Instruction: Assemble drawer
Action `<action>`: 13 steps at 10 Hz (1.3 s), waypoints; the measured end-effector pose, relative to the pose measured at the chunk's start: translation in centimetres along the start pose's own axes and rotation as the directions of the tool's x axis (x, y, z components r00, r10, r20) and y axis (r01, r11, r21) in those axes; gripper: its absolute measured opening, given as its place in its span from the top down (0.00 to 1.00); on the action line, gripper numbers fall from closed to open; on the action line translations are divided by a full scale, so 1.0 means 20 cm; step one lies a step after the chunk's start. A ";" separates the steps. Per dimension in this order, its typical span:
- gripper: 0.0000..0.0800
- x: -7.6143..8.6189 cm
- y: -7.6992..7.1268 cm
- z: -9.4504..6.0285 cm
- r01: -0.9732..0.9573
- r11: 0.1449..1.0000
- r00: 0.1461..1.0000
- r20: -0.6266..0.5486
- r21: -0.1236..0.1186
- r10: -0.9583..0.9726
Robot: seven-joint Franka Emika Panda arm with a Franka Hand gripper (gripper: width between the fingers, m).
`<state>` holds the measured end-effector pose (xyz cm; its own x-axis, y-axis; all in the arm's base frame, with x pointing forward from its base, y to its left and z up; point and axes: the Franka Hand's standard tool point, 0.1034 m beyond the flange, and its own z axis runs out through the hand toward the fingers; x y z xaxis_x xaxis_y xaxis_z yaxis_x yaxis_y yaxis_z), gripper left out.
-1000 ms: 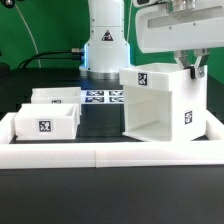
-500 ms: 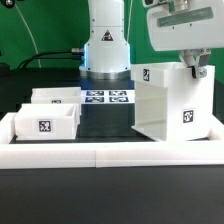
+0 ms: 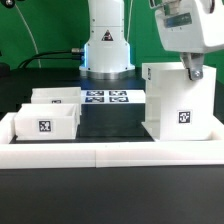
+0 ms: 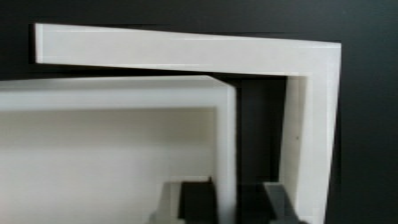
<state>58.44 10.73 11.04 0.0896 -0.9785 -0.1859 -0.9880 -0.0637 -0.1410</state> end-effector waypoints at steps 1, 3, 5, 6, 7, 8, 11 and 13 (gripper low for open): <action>0.95 0.00 0.00 0.00 0.006 1.000 1.000 0.000 0.000 -0.006; 0.95 -0.01 0.00 0.00 0.014 1.000 1.000 0.001 -0.001 -0.014; 0.95 -0.01 -0.06 0.03 0.018 1.000 1.000 0.004 0.002 -0.018; 0.95 0.00 -0.10 0.04 0.016 1.000 1.000 0.007 0.000 -0.016; 0.95 0.00 -0.15 0.05 0.013 1.000 1.000 0.010 -0.004 -0.013; 0.95 0.01 -0.19 0.06 0.005 1.000 1.000 0.006 0.006 -0.005; 0.95 0.01 -0.26 0.06 -0.013 1.000 1.000 0.005 0.009 0.013; 0.95 0.01 -0.27 0.06 -0.022 1.000 1.000 0.004 0.008 0.022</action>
Offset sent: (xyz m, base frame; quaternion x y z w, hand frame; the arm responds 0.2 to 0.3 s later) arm 0.0249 0.0046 -0.0062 0.0035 0.0138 -0.0340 0.9993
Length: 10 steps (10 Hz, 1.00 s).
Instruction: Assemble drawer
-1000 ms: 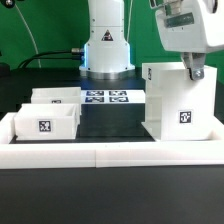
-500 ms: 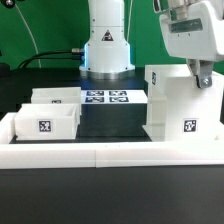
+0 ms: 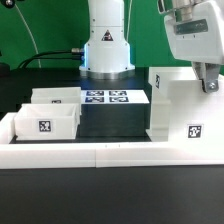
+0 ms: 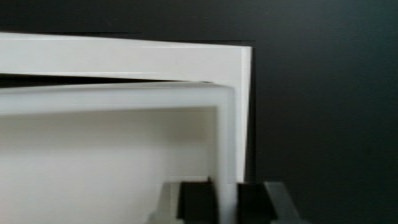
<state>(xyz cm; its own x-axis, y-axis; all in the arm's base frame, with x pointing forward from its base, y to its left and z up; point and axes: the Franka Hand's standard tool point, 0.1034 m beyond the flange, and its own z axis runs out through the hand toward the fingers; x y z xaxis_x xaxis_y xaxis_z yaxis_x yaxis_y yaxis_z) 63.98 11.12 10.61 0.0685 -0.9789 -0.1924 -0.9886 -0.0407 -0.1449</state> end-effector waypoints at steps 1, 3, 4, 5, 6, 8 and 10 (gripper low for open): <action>0.95 0.00 0.00 0.00 0.003 1.000 1.000 0.001 -0.003 -0.003; 0.95 0.01 0.00 0.00 0.006 1.000 1.000 0.000 -0.003 -0.006; 0.85 0.00 0.00 0.00 0.010 1.000 1.000 0.000 -0.004 -0.010; 0.62 0.00 0.01 0.00 0.014 1.000 1.000 0.000 -0.004 -0.014; 0.62 0.00 0.01 0.00 0.017 1.000 1.000 0.001 -0.005 -0.017; 0.26 0.00 0.01 0.00 0.020 1.000 1.000 0.001 -0.005 -0.020; 0.20 -0.01 0.01 0.00 0.024 1.000 1.000 0.001 -0.006 -0.024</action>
Offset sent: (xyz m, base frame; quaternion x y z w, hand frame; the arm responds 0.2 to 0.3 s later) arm 0.0000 0.0000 0.0000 0.0000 0.0000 0.0000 1.0000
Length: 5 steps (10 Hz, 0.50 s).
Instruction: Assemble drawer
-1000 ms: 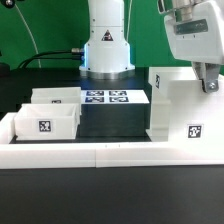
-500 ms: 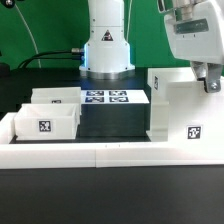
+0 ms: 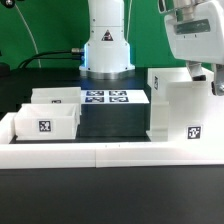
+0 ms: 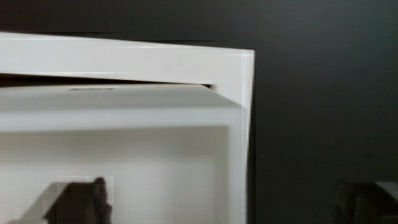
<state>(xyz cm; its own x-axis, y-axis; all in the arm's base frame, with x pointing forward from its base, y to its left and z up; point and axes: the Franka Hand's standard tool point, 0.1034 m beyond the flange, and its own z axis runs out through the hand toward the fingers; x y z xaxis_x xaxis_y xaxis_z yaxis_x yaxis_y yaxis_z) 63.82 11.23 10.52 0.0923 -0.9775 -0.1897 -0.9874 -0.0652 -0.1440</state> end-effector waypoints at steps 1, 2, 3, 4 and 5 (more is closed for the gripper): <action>0.19 0.00 0.00 0.00 0.009 1.000 1.000 0.000 -0.001 -0.009; 0.19 0.01 0.04 -0.02 0.075 0.997 0.997 0.005 -0.006 -0.075; 0.19 0.01 0.08 -0.08 0.141 0.990 0.990 0.018 -0.018 -0.141; 0.19 0.00 0.10 -0.12 0.220 0.975 0.975 0.033 -0.035 -0.219; 0.19 -0.01 0.12 -0.13 0.298 0.953 0.954 0.052 -0.053 -0.295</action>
Offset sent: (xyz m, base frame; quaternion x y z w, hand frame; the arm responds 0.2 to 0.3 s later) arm -0.0339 -0.0009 0.0330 -0.0499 -0.0593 -0.1316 0.9883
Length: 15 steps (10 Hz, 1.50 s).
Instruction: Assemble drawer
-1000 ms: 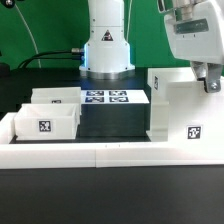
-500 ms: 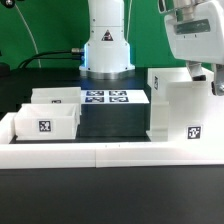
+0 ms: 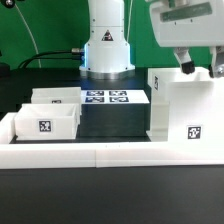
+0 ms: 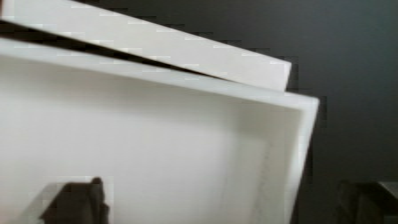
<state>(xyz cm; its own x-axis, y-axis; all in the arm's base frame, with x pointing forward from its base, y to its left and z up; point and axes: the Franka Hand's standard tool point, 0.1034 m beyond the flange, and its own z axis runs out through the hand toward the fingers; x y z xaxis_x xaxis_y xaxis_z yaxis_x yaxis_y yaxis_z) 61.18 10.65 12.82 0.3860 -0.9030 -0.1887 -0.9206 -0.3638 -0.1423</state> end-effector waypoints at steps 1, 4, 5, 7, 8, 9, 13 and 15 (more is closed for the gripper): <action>0.19 0.00 0.01 -0.02 0.029 1.000 1.000 0.002 -0.001 -0.029; 0.19 -0.01 0.01 -0.02 0.104 0.995 0.995 -0.006 0.005 -0.104; 0.19 -0.01 0.01 -0.02 0.205 0.979 0.979 -0.007 0.004 -0.205; 0.19 0.00 0.08 -0.03 0.517 0.851 0.856 0.050 -0.093 -0.514; 0.19 0.01 0.09 -0.05 0.623 0.774 0.782 0.083 -0.115 -0.618; 0.19 0.02 0.10 -0.06 0.709 0.694 0.704 0.091 -0.126 -0.704; 0.19 0.07 0.13 -0.05 0.868 0.483 0.493 0.079 -0.113 -0.867; 0.19 0.07 0.13 -0.05 0.882 0.457 0.467 0.087 -0.115 -0.880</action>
Offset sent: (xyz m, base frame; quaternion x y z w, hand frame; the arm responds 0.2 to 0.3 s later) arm 0.0000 0.0000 0.0000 0.0000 0.0000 -0.0650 0.9979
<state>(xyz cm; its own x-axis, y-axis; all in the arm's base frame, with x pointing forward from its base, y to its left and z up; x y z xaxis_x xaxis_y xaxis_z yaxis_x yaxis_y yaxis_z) 59.20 8.24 13.12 0.9955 -0.0822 -0.0476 -0.0874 -0.9890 -0.1195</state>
